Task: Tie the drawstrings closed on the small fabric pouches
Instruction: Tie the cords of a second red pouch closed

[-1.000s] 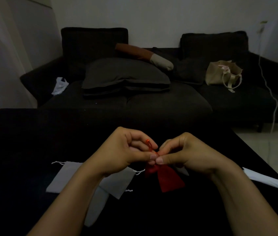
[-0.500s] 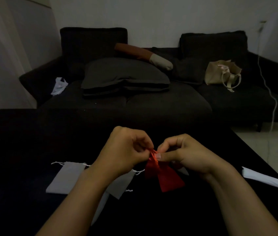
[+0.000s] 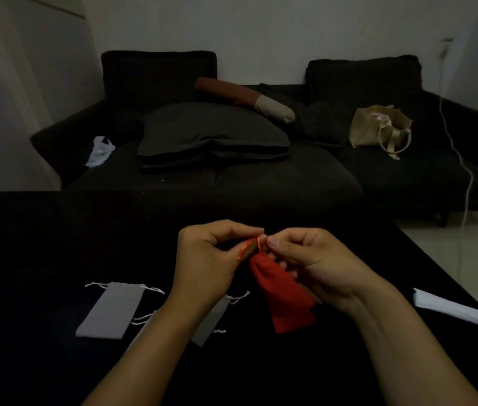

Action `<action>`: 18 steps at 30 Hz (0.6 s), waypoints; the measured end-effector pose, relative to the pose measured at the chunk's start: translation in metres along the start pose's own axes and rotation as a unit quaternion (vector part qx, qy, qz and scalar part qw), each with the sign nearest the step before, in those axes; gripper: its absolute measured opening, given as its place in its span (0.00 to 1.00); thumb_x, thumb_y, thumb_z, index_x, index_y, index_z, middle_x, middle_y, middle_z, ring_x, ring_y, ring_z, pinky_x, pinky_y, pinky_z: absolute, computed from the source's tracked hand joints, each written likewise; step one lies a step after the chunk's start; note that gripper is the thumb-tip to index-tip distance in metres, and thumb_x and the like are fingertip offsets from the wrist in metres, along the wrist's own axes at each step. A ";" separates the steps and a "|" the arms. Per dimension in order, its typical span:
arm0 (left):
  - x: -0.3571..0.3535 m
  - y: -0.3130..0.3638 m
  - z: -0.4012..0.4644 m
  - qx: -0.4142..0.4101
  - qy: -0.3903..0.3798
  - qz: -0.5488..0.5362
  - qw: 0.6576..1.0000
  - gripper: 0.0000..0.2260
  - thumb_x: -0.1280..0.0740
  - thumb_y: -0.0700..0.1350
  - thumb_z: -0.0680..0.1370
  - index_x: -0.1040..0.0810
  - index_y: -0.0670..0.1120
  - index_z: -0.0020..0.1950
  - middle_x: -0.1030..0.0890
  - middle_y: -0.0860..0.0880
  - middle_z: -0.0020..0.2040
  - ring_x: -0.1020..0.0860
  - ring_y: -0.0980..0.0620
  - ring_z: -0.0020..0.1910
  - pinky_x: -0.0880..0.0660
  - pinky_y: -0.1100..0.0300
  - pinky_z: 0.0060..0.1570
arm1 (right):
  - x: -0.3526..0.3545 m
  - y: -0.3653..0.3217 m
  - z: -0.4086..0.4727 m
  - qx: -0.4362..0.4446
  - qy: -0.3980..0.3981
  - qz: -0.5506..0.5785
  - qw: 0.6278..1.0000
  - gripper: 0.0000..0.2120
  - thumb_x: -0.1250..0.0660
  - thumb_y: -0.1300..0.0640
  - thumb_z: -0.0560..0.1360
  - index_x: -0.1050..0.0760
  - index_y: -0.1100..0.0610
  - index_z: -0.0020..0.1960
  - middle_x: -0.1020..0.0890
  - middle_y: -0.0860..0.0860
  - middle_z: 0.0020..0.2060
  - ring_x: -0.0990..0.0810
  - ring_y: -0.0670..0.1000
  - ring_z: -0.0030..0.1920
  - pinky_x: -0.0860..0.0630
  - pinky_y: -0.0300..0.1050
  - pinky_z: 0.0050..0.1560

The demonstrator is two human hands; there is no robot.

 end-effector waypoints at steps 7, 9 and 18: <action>-0.004 -0.028 0.001 0.167 -0.090 -0.170 0.967 0.10 0.27 0.43 0.69 0.13 0.44 0.48 0.13 0.44 0.47 0.15 0.50 0.47 0.21 0.64 0.45 | 0.007 -0.003 0.002 0.011 -0.015 0.059 0.998 0.09 0.30 0.51 0.71 0.19 0.57 0.42 0.19 0.51 0.37 0.23 0.45 0.35 0.30 0.38 0.34; -0.006 -0.028 0.000 0.187 -0.091 -0.212 0.955 0.10 0.28 0.44 0.70 0.13 0.46 0.49 0.13 0.44 0.48 0.15 0.51 0.47 0.21 0.64 0.44 | 0.006 -0.003 0.003 0.010 -0.018 0.076 0.997 0.08 0.31 0.53 0.73 0.20 0.57 0.42 0.18 0.51 0.41 0.23 0.46 0.37 0.30 0.40 0.36; -0.022 -0.040 -0.003 0.294 -0.010 -0.433 0.852 0.11 0.37 0.50 0.75 0.19 0.49 0.38 0.14 0.48 0.45 0.17 0.54 0.40 0.22 0.63 0.39 | -0.002 -0.022 0.002 0.063 -0.058 0.317 0.945 0.10 0.39 0.56 0.72 0.31 0.55 0.33 0.17 0.53 0.43 0.27 0.45 0.29 0.32 0.35 0.25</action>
Point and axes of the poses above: each hand's wrist, its own z-axis towards the middle knuckle, its own x-axis out of the back of the hand, y = z × x, the point moved 9 cm from there along z, towards the middle knuckle
